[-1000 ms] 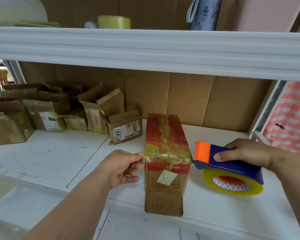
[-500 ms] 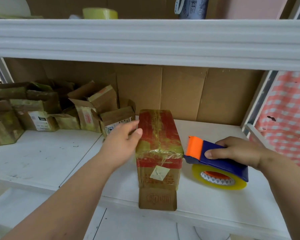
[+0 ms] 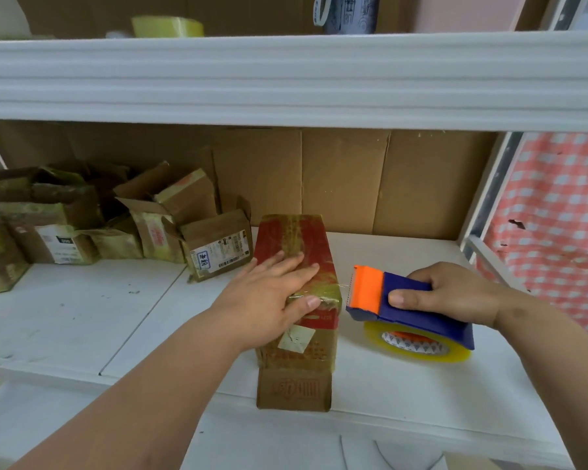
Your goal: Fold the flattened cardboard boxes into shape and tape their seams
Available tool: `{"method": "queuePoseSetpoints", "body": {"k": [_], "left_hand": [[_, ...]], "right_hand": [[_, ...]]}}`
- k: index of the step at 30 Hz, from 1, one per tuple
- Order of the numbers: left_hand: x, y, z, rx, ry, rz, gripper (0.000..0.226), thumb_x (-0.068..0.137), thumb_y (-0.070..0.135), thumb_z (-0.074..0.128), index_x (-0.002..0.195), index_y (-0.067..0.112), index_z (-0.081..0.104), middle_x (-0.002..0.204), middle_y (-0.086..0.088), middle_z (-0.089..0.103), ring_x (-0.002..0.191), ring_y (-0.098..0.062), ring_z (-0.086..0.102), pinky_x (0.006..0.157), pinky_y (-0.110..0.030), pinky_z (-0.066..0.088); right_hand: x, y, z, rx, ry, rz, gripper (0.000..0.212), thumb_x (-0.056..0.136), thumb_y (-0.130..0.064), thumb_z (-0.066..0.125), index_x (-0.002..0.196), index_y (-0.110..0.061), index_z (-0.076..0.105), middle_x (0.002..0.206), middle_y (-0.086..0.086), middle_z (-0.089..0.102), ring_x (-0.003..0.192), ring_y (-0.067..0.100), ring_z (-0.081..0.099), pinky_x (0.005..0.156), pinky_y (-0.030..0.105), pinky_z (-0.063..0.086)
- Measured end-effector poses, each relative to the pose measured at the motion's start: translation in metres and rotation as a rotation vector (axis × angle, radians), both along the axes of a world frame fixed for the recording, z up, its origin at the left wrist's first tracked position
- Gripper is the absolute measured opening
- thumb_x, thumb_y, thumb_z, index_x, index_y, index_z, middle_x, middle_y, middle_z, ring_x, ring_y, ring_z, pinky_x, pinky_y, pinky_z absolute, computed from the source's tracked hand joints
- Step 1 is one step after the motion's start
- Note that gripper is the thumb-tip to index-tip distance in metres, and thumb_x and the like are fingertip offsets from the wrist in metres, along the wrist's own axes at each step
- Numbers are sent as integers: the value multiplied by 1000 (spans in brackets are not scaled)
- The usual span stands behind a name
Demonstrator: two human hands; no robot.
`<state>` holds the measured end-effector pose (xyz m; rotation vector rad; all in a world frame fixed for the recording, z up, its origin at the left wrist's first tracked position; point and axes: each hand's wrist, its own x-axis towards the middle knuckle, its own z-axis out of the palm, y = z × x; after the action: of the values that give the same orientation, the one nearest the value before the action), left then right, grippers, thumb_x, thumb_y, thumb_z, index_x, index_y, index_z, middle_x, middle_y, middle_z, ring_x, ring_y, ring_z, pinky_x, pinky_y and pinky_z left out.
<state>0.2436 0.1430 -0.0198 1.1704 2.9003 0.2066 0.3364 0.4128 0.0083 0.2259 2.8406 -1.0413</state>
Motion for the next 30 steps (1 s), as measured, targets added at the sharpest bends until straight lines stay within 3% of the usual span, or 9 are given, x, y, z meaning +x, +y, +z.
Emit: {"method": "queuePoseSetpoints", "body": {"k": [2, 6, 10, 12, 16, 23, 30], "left_hand": [[-1, 0, 0, 9, -5, -5, 71, 86, 72, 12, 153, 49, 9, 164, 18, 2, 152, -8, -4, 123, -38, 0], [-2, -8, 1, 46, -41, 5, 71, 84, 73, 12, 152, 51, 11, 163, 20, 3, 151, -6, -4, 124, -38, 1], [-1, -4, 1, 44, -28, 0, 71, 83, 74, 12, 151, 53, 12, 163, 21, 4, 151, -5, -4, 123, -37, 1], [0, 0, 1, 41, -12, 4, 71, 83, 73, 12, 151, 53, 13, 163, 22, 4, 151, -5, -3, 123, -36, 0], [-1, 0, -3, 45, 1, 9, 65, 88, 71, 16, 151, 53, 13, 163, 22, 4, 151, -5, -4, 121, -35, -2], [1, -1, -4, 69, 3, 9, 64, 89, 70, 18, 151, 53, 14, 162, 22, 6, 151, -6, -2, 121, -35, -3], [0, -1, -5, 73, 8, 7, 65, 88, 73, 14, 150, 54, 15, 163, 22, 6, 151, -6, -2, 122, -38, -2]], "right_hand": [[-1, 4, 4, 15, 0, 11, 74, 64, -84, 64, 87, -14, 74, 79, 0, 75, 75, 18, 71, 64, 23, 46], [2, 22, 7, 87, -32, -8, 91, 37, -89, 57, 85, -14, 74, 79, 2, 75, 78, 22, 71, 66, 27, 46], [7, 37, 3, 162, -117, -33, 98, 30, -98, 54, 82, -18, 75, 76, -2, 75, 73, 17, 72, 66, 28, 49], [4, 35, 0, 196, -118, -34, 93, 42, -101, 53, 82, -19, 75, 77, -1, 75, 74, 16, 71, 66, 26, 47], [-8, 24, 0, 370, -134, -15, 62, 69, -82, 59, 79, -22, 71, 79, -2, 70, 75, 12, 65, 65, 27, 44], [-36, 3, 11, 636, -157, 45, 68, 71, -88, 49, 81, -24, 68, 79, -2, 66, 77, 13, 63, 74, 34, 51], [-53, -7, 11, 432, -349, 7, 62, 73, -80, 61, 88, -21, 69, 88, -1, 69, 82, 15, 65, 71, 29, 47]]}}
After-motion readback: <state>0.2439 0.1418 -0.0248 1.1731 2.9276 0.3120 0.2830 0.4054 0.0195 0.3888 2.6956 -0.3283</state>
